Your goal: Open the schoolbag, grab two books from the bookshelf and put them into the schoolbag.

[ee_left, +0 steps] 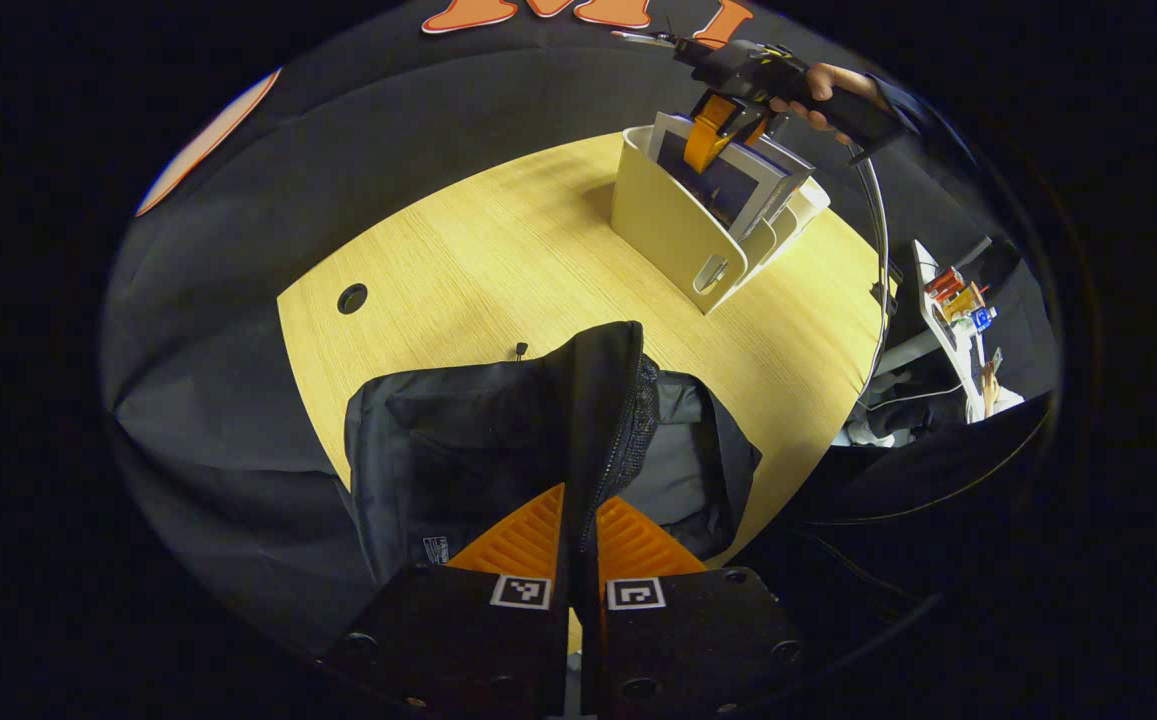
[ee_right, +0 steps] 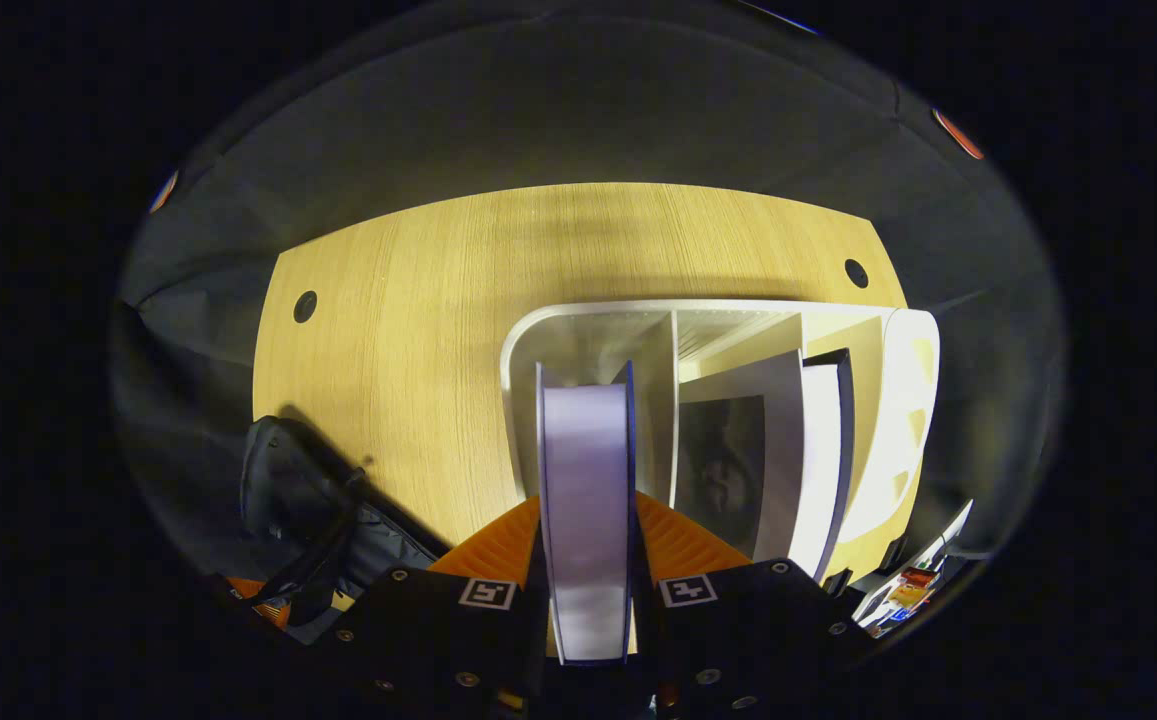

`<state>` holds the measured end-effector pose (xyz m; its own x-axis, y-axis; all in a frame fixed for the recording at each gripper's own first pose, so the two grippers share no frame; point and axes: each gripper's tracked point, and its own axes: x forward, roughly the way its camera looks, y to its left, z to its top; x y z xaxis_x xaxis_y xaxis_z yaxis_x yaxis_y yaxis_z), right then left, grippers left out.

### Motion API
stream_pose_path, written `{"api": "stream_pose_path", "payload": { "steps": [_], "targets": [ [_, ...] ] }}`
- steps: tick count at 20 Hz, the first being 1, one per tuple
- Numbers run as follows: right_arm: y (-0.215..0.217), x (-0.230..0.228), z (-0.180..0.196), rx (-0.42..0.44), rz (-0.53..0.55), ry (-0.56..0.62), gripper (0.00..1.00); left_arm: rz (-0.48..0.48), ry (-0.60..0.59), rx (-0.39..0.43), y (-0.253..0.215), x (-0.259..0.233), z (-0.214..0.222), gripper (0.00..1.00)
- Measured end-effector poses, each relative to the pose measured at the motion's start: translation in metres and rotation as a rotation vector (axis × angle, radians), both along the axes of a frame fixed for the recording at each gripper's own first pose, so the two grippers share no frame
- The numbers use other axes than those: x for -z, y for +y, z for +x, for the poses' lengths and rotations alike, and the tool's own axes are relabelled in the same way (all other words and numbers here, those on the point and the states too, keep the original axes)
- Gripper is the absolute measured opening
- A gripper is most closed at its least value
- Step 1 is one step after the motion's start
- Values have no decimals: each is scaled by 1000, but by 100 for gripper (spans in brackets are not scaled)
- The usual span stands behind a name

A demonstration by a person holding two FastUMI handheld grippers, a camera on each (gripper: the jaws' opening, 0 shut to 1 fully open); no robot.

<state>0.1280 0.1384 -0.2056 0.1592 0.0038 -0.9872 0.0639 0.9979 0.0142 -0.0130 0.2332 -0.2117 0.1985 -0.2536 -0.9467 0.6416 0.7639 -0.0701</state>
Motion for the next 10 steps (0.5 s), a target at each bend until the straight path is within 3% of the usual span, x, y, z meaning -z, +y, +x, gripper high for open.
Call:
{"api": "stream_pose_path", "payload": {
  "steps": [4,5,6,10],
  "targets": [
    [-4,-20,-20,-14,8,-43,35,1,9,1,-3,5,2,7],
    [-8,-28,-30,-29,0,-48,42,4,9,3,-2,7,0,7],
    [-11,-34,-38,-43,-5,-54,35,6,11,7,-4,7,0,7],
    [-11,-65,-63,-74,34,-98,35,17,10,17,-4,4,0,7]
  ]
}}
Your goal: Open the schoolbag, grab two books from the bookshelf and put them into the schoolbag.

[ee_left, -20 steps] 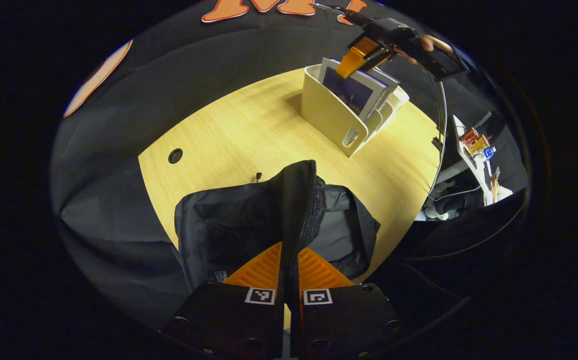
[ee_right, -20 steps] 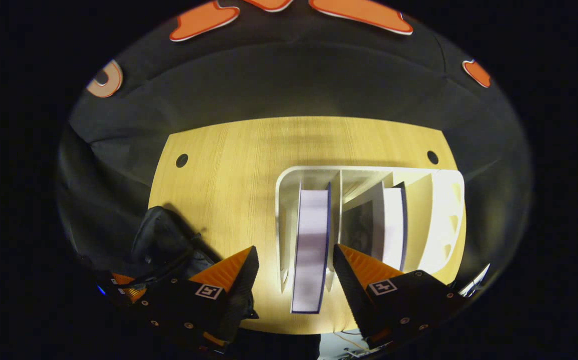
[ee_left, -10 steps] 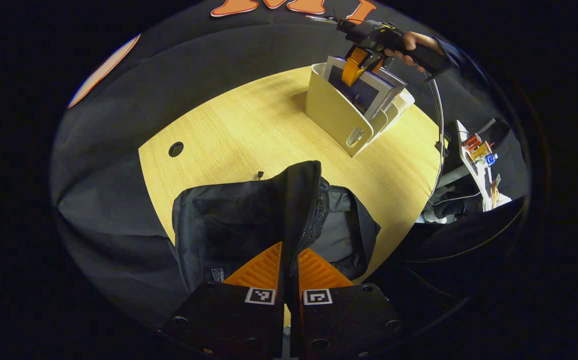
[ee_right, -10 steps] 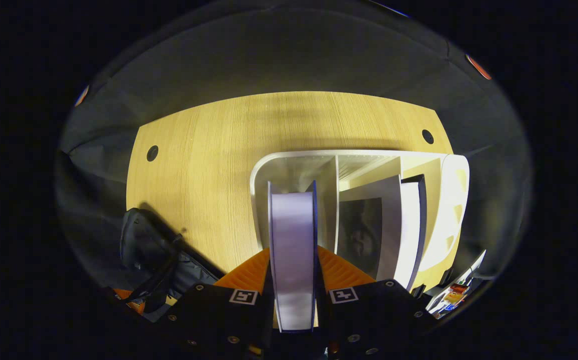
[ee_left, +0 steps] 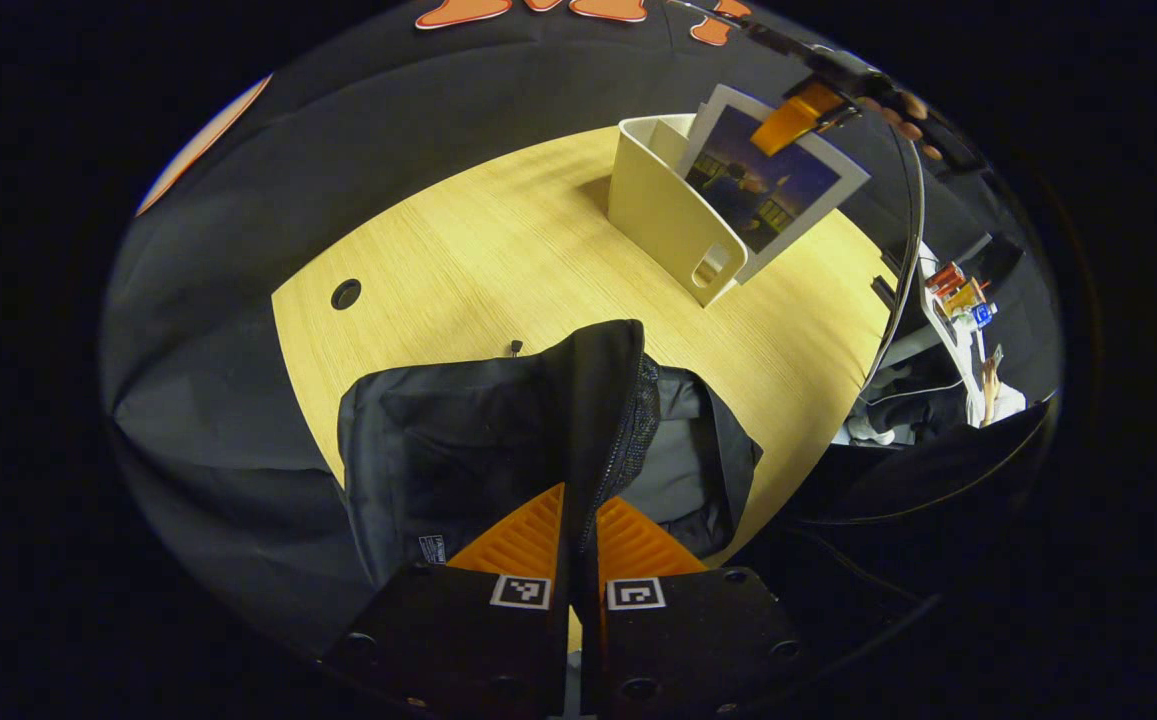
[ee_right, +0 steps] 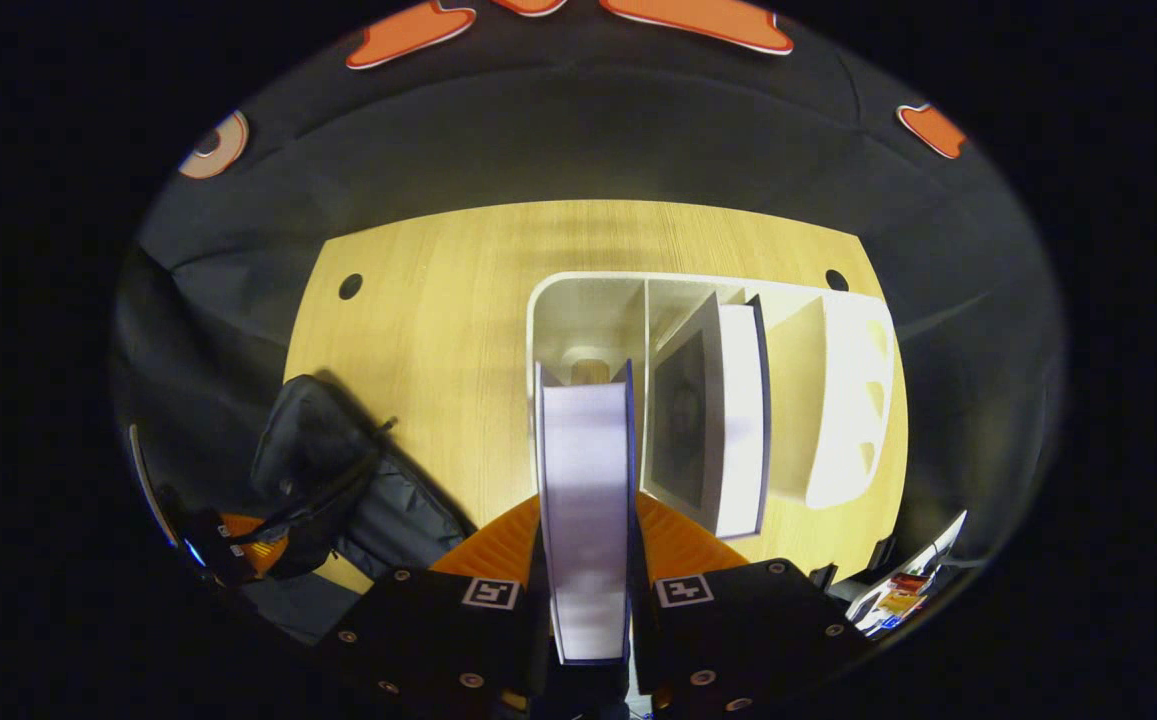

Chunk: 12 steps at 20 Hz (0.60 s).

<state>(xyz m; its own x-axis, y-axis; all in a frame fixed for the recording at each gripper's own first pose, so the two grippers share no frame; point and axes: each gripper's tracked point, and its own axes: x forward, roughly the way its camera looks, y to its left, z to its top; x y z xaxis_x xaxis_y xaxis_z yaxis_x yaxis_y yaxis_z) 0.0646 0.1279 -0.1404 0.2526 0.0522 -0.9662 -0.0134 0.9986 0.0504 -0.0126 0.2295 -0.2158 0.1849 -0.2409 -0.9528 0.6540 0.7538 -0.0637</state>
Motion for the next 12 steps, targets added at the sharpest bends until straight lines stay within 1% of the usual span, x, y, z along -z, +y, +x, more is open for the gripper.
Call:
{"api": "stream_pose_path", "payload": {
  "steps": [4,7,10,12],
  "targets": [
    [-7,-25,-32,-19,3,-31,34,4,-1,5,-1,1,1,7],
    [-9,-39,-64,-14,34,-49,34,0,1,-6,-1,1,1,7],
    [-11,-36,-101,-3,72,-38,33,5,3,-12,-4,3,0,7],
    [-6,-31,-121,9,119,-34,33,6,5,-17,-6,4,-1,7]
  ]
}}
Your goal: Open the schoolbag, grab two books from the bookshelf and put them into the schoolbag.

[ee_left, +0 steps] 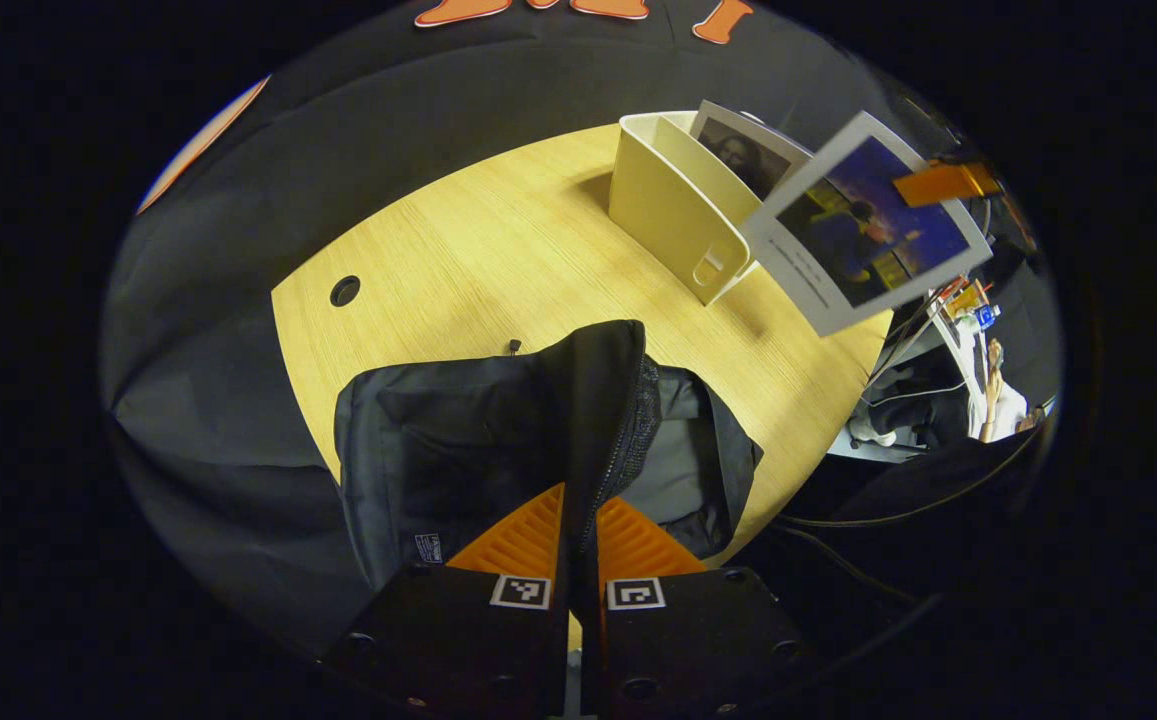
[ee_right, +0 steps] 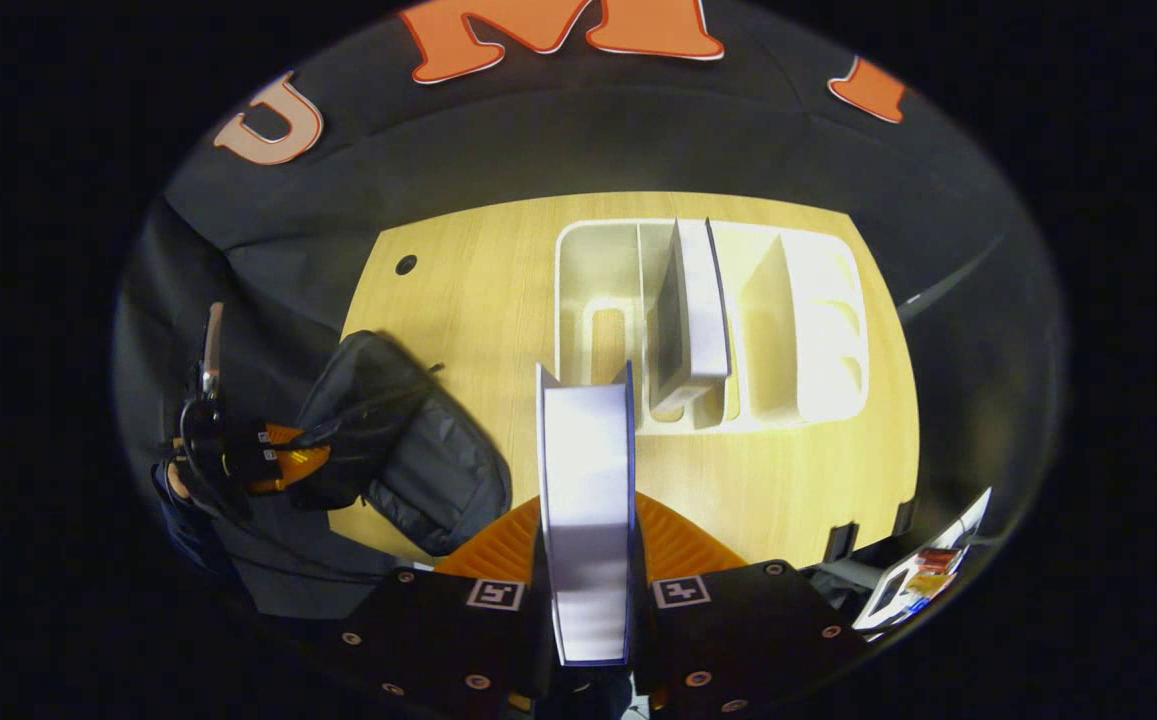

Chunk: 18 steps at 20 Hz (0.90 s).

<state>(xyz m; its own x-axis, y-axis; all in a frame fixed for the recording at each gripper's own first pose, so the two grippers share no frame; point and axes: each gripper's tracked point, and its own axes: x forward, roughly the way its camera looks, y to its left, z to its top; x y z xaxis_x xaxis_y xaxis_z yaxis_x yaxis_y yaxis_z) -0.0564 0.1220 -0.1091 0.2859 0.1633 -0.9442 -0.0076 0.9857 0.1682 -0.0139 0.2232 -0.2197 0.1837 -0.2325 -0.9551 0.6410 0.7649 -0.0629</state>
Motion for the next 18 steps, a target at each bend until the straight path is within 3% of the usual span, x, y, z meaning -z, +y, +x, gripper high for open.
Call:
{"api": "stream_pose_path", "payload": {
  "steps": [1,2,3,9,13,18],
  "targets": [
    [3,3,-7,10,23,-2,33,0,0,-4,0,0,-1,7],
    [1,5,-13,26,32,-15,40,0,-1,-11,-1,1,0,7],
    [1,8,-19,42,51,-17,31,0,-3,-15,-3,1,0,7],
    [3,7,-59,164,230,-44,31,10,-31,-44,-2,-3,-3,7],
    [34,26,-77,219,394,-20,30,2,-50,-66,-5,-5,-7,7],
    [88,44,-68,253,584,-41,31,-11,-74,-72,-6,-19,-8,6]
  ]
}}
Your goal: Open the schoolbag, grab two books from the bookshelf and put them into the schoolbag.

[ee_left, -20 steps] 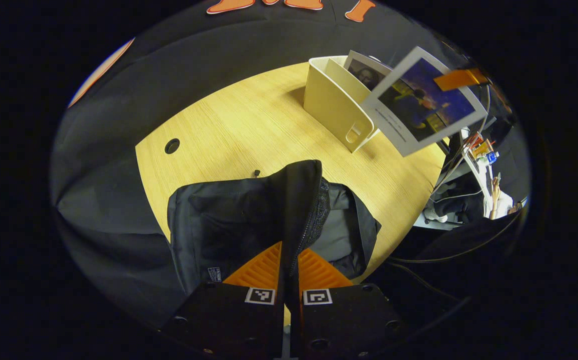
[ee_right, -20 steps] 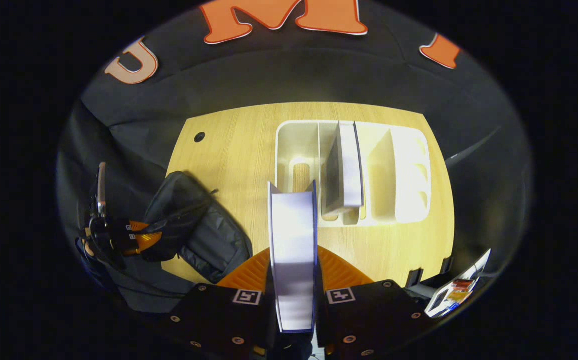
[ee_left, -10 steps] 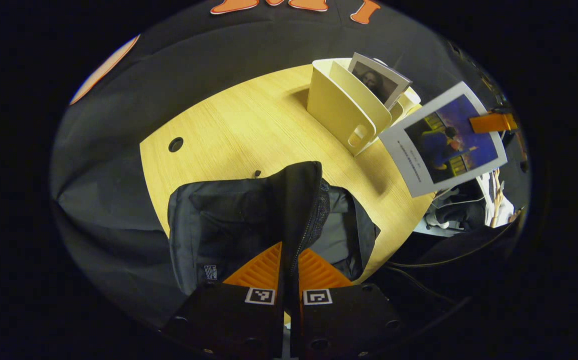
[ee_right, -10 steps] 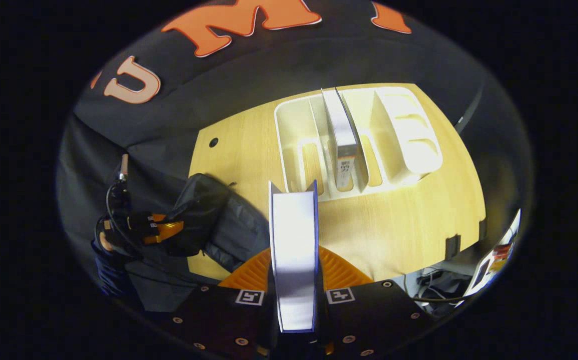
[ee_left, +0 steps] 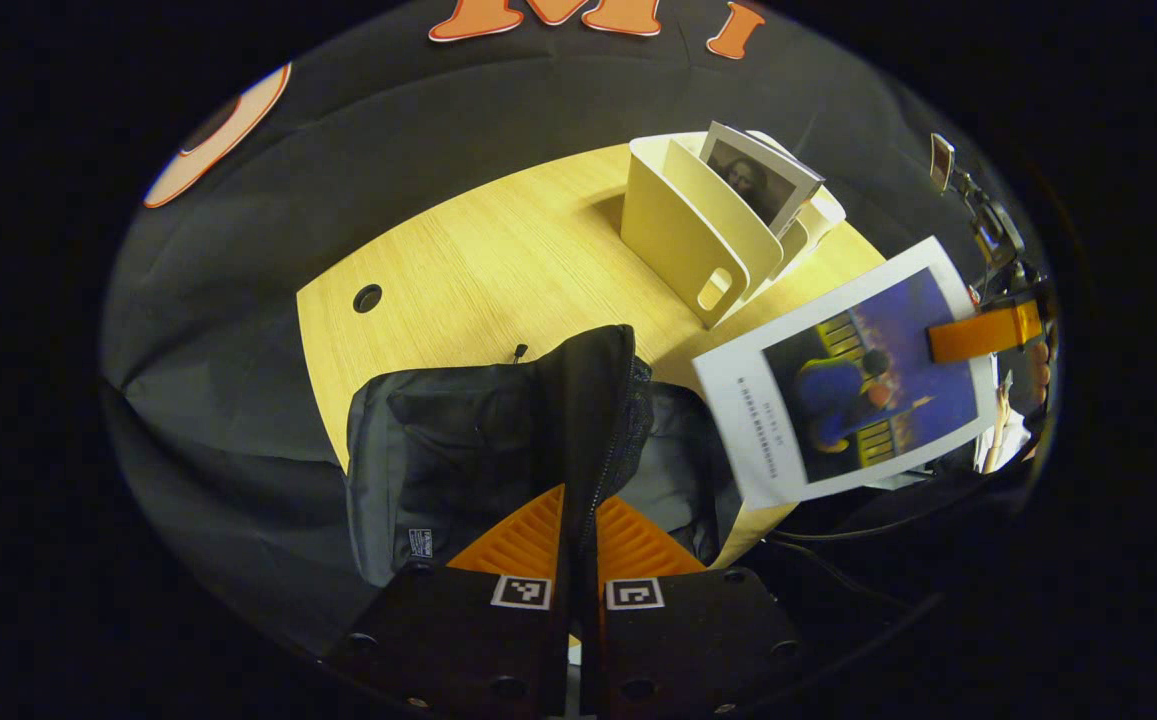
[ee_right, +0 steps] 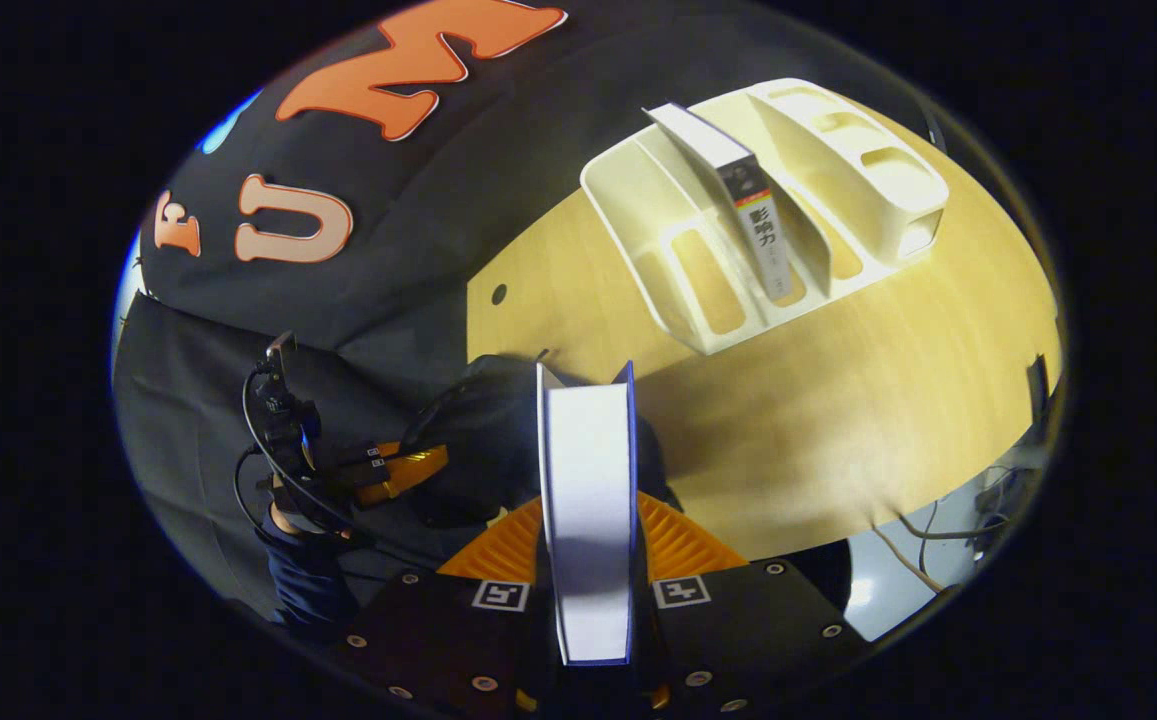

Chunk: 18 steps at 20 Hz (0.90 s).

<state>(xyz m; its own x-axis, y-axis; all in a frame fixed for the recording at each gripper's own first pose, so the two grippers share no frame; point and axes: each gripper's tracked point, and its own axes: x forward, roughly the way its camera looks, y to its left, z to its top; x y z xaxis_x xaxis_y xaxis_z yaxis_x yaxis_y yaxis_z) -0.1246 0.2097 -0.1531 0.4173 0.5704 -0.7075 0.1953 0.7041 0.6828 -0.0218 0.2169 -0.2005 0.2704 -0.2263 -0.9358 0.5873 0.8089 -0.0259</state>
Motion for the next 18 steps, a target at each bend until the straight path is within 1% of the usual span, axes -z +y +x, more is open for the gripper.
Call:
{"api": "stream_pose_path", "payload": {
  "steps": [2,4,6,8,12,15,18],
  "targets": [
    [19,13,4,15,49,-5,31,-10,-13,-11,2,-6,2,6],
    [36,26,10,25,77,-23,30,-24,-24,-37,3,-9,4,6],
    [53,37,15,31,127,-38,30,-42,-36,-61,3,-10,5,6],
    [69,45,20,30,169,-61,30,-62,-48,-63,1,-12,2,6],
    [103,61,28,20,223,-96,30,-62,-70,-90,5,-14,-1,6],
    [120,75,35,80,268,-102,30,-67,-85,-108,3,-15,-1,6],
    [137,88,42,169,363,-82,30,-91,-105,-140,-2,-14,-2,6]
  ]
}}
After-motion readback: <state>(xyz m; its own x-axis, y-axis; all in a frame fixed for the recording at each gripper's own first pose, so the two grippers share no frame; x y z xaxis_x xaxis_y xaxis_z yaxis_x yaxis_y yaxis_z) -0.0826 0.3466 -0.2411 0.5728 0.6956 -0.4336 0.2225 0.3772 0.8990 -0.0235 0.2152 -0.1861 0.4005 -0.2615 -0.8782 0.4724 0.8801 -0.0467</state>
